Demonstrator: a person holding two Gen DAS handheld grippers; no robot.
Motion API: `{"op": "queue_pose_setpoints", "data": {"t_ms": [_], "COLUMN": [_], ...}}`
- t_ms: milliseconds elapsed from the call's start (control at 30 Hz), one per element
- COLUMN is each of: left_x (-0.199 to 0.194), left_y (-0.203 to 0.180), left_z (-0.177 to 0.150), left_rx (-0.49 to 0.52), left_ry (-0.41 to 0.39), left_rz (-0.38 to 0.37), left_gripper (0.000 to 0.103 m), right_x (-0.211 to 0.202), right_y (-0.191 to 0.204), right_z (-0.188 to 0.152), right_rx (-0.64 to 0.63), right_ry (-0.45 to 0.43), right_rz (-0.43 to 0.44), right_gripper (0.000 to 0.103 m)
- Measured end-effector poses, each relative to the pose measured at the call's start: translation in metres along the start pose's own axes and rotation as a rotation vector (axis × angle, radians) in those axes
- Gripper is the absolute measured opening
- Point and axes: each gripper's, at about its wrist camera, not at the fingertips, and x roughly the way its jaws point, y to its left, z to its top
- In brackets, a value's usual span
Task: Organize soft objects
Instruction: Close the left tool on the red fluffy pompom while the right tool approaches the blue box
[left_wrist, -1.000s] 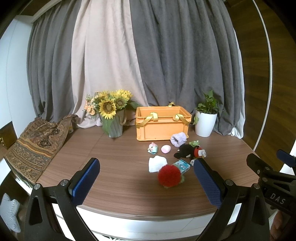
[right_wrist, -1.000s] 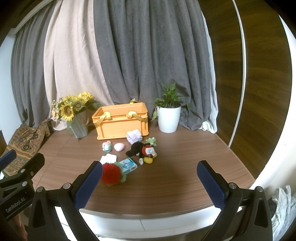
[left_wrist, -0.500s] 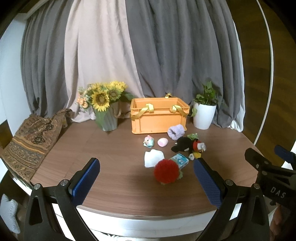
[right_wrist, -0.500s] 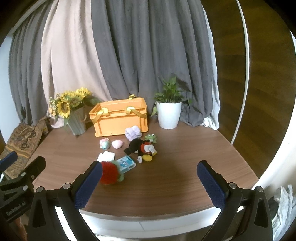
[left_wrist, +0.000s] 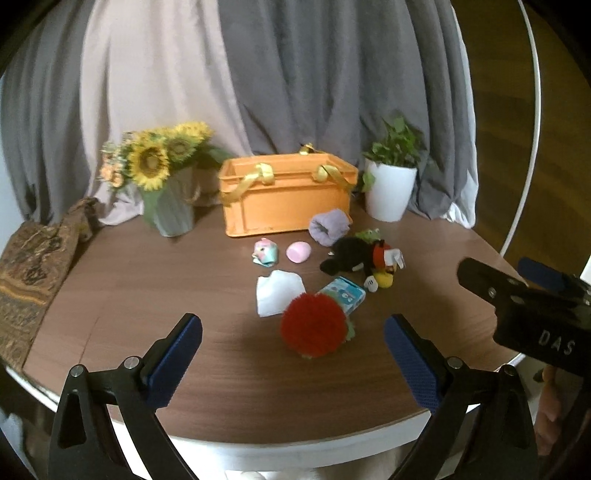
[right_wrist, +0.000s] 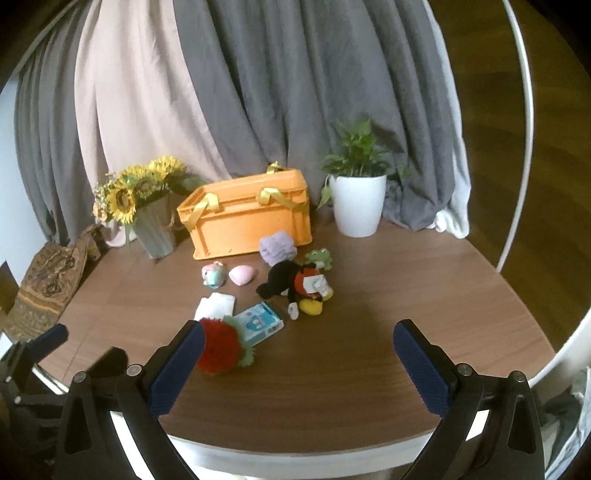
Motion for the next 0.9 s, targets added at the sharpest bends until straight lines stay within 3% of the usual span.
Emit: {"op": "queue_pose_setpoints", "data": {"t_ms": [400,533,667,900], "left_x": [0.067,0.082,0.097,0.122], "left_y": [0.02,0.017,0.012,-0.002], "left_z": [-0.006,-0.009,-0.013,-0.029], "left_rx": [0.088,0.112,0.074,-0.006], "left_ry": [0.065,0.078,0.077,0.092], "left_rz": [-0.181,-0.201,-0.192,-0.115], "left_gripper": [0.093,0.091,0.091,0.083], "right_x": [0.062,0.079,0.1,0.146], "right_y": [0.026,0.032,0.031,0.026], "right_z": [0.0,0.0,0.002,-0.004], "right_rx": [-0.008,-0.06,-0.117,-0.23], "right_ry": [0.074,0.087,0.131,0.191], "right_rz": [-0.049,-0.078,-0.029,0.14], "right_gripper": [0.1,0.1,0.1,0.094]}}
